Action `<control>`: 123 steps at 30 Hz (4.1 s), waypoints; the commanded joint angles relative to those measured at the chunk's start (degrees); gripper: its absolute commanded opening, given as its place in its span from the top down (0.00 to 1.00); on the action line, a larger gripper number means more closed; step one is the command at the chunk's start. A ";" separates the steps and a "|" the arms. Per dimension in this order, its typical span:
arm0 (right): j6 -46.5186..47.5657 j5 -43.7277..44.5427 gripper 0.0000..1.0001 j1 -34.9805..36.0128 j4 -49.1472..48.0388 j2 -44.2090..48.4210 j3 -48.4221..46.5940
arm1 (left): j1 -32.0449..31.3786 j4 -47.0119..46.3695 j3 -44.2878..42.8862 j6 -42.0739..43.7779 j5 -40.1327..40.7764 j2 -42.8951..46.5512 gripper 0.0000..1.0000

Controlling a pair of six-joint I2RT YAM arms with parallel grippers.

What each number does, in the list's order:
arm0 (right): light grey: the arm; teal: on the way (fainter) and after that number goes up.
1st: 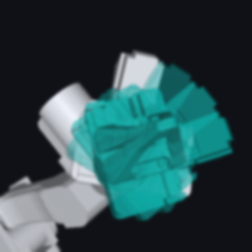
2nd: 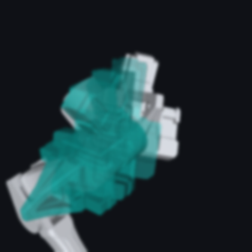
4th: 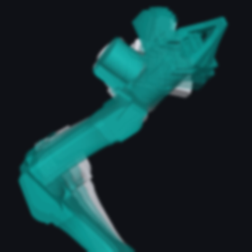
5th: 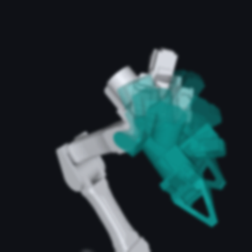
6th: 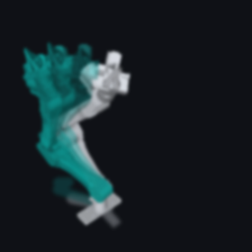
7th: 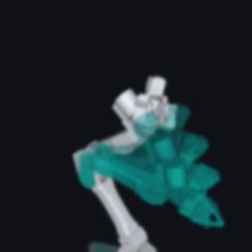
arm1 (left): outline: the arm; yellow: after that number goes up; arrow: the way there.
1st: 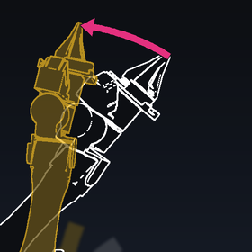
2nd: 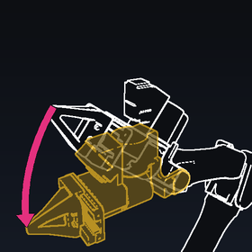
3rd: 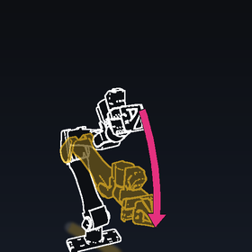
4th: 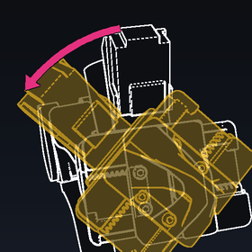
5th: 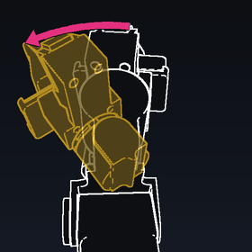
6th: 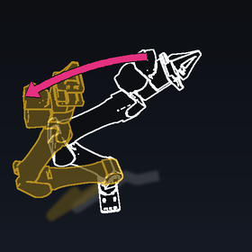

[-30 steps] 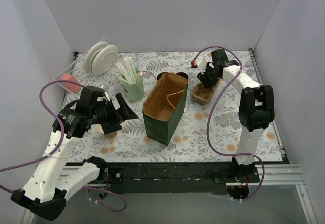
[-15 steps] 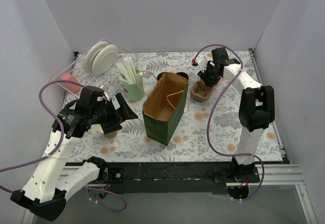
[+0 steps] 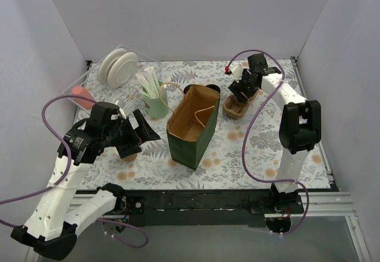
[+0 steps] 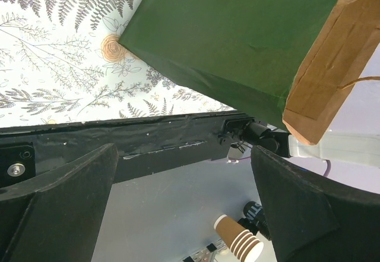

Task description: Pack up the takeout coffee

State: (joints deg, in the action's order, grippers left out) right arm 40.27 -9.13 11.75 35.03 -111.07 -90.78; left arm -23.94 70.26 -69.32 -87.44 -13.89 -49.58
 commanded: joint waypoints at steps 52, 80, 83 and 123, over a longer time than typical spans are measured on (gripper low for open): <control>-6.43 2.88 0.50 -0.32 7.95 0.50 -6.24 | 0.21 -0.47 -7.76 0.25 -0.52 -4.20 0.05; -44.21 -23.12 0.55 13.73 8.05 17.72 -32.71 | 0.21 -7.59 -8.20 1.57 -1.31 -6.40 0.23; -48.61 -27.52 0.55 16.20 5.76 18.25 -30.78 | 0.21 -9.44 -8.38 1.75 -2.10 -7.63 0.27; -56.27 -28.50 0.59 20.86 8.13 21.06 -17.85 | 0.21 -21.74 -0.38 2.71 -7.90 -10.36 0.58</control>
State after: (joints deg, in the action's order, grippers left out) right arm -15.31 -39.24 31.97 45.10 -92.27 -108.90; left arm -23.94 49.58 -70.48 -86.21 -20.34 -60.23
